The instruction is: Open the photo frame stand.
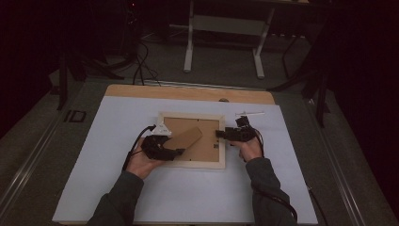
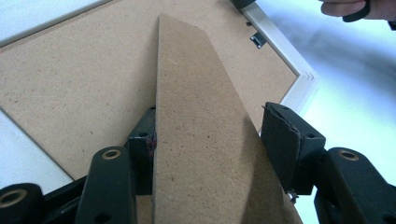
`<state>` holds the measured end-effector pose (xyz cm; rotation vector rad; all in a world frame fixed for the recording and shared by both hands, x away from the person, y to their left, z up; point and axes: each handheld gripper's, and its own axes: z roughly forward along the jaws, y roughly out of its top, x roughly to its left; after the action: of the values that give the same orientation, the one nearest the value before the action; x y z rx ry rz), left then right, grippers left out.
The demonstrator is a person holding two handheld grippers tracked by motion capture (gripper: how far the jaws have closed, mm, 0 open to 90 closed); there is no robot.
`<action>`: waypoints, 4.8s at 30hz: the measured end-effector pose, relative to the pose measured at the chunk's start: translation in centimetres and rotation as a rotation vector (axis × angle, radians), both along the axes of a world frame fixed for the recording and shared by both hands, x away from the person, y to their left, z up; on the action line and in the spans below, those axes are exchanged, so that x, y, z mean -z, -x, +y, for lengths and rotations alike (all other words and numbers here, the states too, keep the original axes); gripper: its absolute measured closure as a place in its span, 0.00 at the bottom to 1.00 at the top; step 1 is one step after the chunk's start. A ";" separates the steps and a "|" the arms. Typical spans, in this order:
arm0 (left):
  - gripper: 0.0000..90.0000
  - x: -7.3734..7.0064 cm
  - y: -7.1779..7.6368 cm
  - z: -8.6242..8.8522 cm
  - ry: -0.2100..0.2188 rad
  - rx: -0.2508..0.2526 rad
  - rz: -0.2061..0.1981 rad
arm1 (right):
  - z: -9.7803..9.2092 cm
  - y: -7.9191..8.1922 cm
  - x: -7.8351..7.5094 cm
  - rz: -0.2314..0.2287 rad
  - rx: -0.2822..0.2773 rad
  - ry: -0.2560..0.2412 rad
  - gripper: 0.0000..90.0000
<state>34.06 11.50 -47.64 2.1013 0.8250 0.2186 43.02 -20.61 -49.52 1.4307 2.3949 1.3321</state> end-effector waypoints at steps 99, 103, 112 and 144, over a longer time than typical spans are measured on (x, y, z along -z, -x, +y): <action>0.79 -0.5 -2.0 -5.2 -0.087 -0.029 -0.110 | 0.7 0.6 -7.1 -0.369 0.161 0.045 0.69; 0.79 -0.2 -2.0 -5.2 -0.083 -0.030 -0.105 | 0.6 0.7 -7.0 -0.376 0.160 0.042 0.70; 0.80 -0.1 -1.9 -5.3 -0.080 -0.026 -0.095 | 0.6 1.3 -6.6 -0.380 0.178 0.019 0.70; 0.84 0.3 -1.9 -4.2 -0.059 -0.050 -0.071 | 0.5 2.9 -6.5 -0.379 0.142 0.072 0.71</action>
<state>35.93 7.28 -47.98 2.1164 0.8383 0.3457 40.09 -20.11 -43.05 1.1783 2.0389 1.3283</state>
